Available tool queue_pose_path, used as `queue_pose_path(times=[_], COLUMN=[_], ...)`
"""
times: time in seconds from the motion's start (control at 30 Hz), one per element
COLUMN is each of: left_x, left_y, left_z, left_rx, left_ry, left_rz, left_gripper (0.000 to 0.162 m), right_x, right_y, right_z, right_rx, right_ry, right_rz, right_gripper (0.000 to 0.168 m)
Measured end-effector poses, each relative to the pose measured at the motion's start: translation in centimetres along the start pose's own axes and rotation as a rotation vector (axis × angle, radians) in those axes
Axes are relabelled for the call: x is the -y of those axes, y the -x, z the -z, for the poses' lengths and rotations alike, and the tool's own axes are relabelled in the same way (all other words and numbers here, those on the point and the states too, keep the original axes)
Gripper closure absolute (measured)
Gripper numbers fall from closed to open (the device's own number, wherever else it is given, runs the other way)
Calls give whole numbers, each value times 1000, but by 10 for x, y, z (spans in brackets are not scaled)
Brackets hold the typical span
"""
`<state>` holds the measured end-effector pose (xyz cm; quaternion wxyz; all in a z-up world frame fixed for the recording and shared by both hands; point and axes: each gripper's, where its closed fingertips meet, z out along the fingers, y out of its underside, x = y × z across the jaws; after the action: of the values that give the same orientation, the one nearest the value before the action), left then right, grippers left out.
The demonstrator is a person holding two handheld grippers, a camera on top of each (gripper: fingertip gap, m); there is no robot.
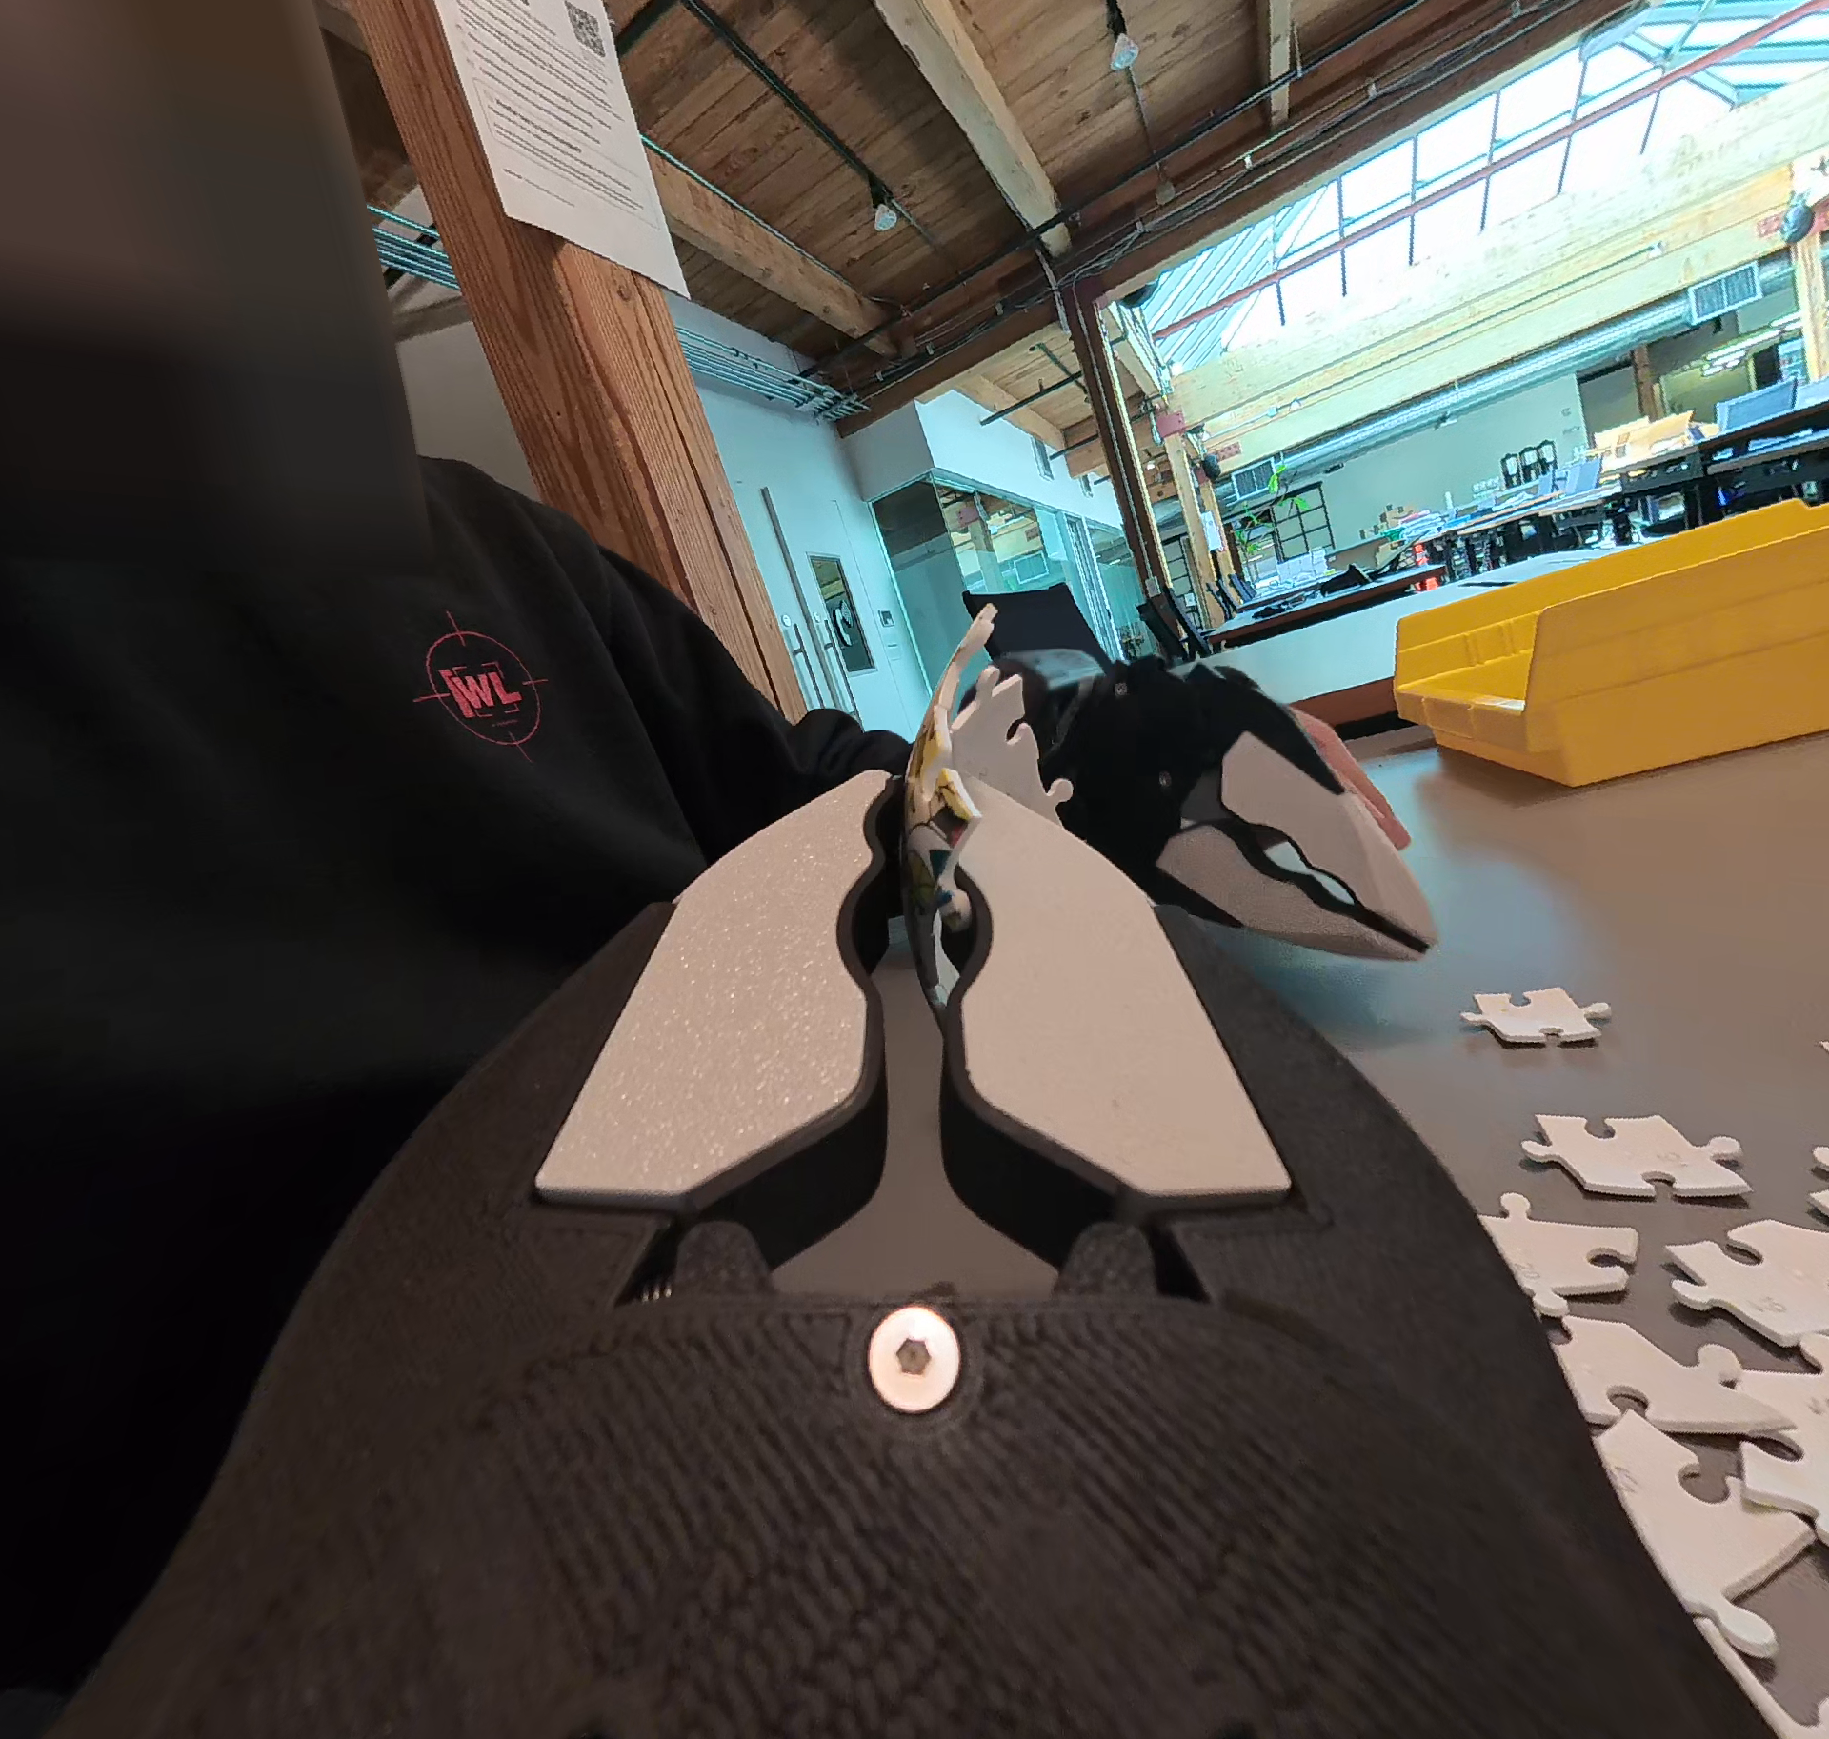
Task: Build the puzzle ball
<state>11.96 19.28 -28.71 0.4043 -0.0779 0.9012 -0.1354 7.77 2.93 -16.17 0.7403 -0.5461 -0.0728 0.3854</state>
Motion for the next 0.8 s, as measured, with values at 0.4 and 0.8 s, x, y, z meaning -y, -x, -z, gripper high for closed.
queue_pose_path(times=[0.4,0.8], left_x=[-4,-4], left_y=[-4,-9], left_z=[-11,-30], left_rx=[-287,-524], left_ry=[-69,-137], left_rz=[499,638], left_gripper=[105,119], right_x=[-1,1], right_y=[0,0], right_z=[-1,1], right_rx=[1,-2], right_ry=[4,0], right_rz=[-2,2], right_gripper=[163,164])
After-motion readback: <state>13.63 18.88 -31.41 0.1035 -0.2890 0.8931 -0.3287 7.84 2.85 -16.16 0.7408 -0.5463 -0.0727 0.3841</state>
